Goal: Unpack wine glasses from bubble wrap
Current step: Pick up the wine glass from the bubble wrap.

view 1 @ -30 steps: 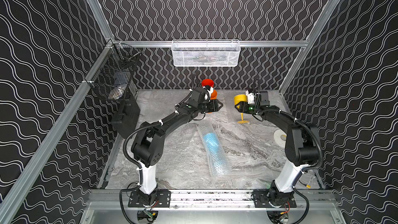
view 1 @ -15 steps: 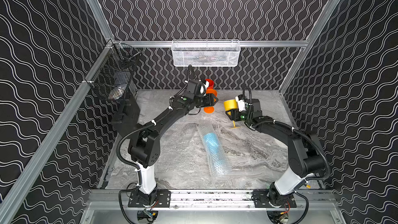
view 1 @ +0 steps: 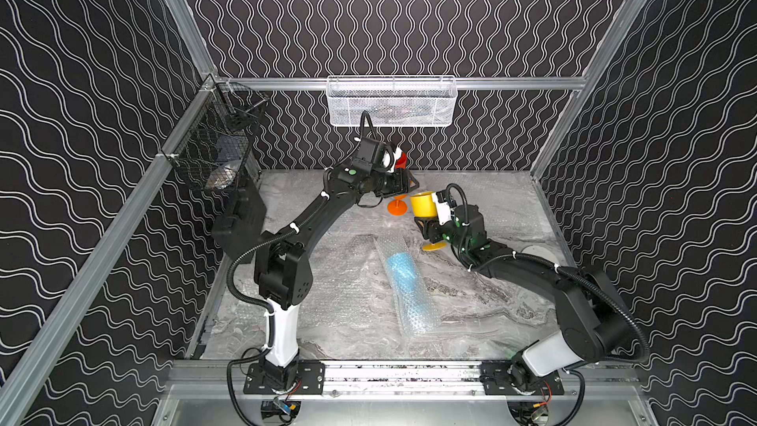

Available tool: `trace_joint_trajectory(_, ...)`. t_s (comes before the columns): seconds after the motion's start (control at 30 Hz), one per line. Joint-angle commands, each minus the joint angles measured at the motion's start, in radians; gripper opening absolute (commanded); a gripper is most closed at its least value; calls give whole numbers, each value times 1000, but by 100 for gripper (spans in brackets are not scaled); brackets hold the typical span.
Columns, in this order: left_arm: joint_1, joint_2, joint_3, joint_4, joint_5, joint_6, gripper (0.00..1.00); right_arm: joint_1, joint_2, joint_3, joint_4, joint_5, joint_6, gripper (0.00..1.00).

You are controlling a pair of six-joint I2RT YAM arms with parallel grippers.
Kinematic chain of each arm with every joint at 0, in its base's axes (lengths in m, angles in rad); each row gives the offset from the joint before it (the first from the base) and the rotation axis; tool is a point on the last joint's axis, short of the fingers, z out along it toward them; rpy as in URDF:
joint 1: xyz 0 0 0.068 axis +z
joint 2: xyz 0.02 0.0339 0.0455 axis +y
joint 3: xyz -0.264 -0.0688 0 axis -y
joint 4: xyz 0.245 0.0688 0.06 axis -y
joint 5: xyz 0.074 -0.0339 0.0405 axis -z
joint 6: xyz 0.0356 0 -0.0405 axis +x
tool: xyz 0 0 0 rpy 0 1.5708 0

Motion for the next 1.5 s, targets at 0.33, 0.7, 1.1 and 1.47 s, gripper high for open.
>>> trace_joint_trajectory(0.33, 3, 31, 82, -201, 17, 25, 54, 103, -56, -81, 235, 167, -92, 68)
trace_joint_trajectory(0.7, 4, 89, 131, -290, 54, 61, 41, 124, -70, -104, 279, 199, -108, 68)
trace_joint_trajectory(1.1, 1, 74, 117, -287, 79, 61, 19, 126, -54, -96, 272, 213, -111, 68)
trace_joint_trajectory(1.47, 1, 48, 83, -253, 89, 64, 0, 124, -38, -81, 257, 241, -102, 73)
